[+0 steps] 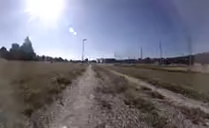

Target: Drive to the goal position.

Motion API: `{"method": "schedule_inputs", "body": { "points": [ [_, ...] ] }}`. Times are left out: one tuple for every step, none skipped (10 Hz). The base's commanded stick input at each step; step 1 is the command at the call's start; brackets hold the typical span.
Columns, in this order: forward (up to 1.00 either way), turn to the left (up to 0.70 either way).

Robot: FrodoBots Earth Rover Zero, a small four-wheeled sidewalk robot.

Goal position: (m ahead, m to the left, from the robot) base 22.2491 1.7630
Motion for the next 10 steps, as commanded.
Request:
{"method": "schedule_inputs", "body": {
  "points": [
    [0.5,0.0],
    [0.5,0.0],
    [0.5,0.0],
    [0.5,0.0],
    [0.5,0.0],
    [0.5,0.0],
    [0.5,0.0],
    [0.5,0.0],
    [0.5,0.0],
    [0.5,0.0]
  ]
}}
